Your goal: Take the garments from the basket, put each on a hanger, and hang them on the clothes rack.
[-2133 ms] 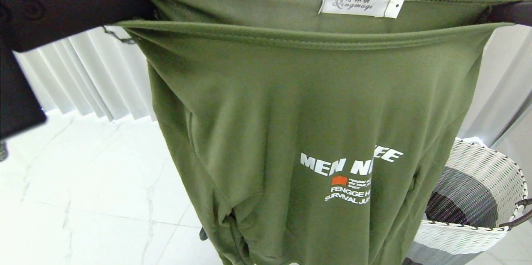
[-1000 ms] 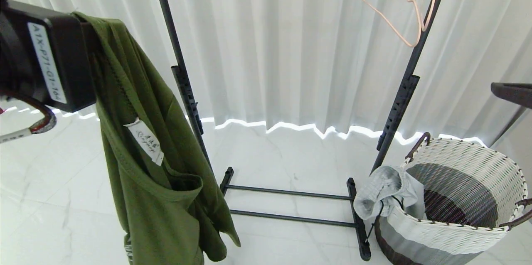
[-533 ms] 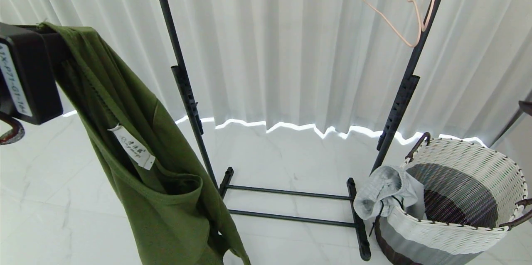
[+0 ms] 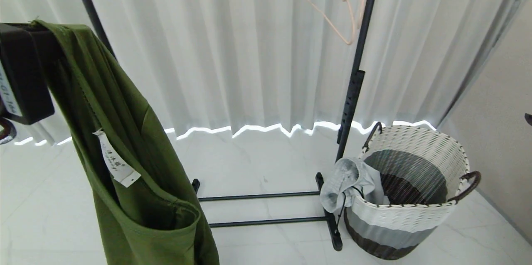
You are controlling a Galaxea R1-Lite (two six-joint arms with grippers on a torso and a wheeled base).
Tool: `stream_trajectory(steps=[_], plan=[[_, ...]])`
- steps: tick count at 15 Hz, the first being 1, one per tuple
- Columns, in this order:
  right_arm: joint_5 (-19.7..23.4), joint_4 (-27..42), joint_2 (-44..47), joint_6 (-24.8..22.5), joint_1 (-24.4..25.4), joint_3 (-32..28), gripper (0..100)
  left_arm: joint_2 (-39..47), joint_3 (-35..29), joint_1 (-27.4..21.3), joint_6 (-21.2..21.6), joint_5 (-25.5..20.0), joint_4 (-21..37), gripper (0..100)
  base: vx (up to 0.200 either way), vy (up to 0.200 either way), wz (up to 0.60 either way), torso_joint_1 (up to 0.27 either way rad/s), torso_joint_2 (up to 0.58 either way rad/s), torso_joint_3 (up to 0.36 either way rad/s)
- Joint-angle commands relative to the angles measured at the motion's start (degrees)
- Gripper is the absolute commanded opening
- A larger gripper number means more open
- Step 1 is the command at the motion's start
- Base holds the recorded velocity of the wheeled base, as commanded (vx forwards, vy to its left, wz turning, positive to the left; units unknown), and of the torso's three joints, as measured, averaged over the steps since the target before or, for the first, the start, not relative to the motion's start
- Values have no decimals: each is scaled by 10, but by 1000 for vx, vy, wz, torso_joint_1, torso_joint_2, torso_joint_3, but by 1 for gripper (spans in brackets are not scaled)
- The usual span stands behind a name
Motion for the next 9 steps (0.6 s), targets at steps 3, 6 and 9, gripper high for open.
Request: stream_trajectory(steps=[3,6,9], plan=[[-1,-6,-1,0,0,1,100,-1,13,0,7,0,-1,0,0,0,0,0,0,0],[-1,-6,-2,0,0,1,100,-1,13,0,24,0,-1,0,0,0,0,0,0,0],[-1,-6,-4,0,0,0,100,1,13,0,27,-16,-1,0,0,0,0,0,0,0]])
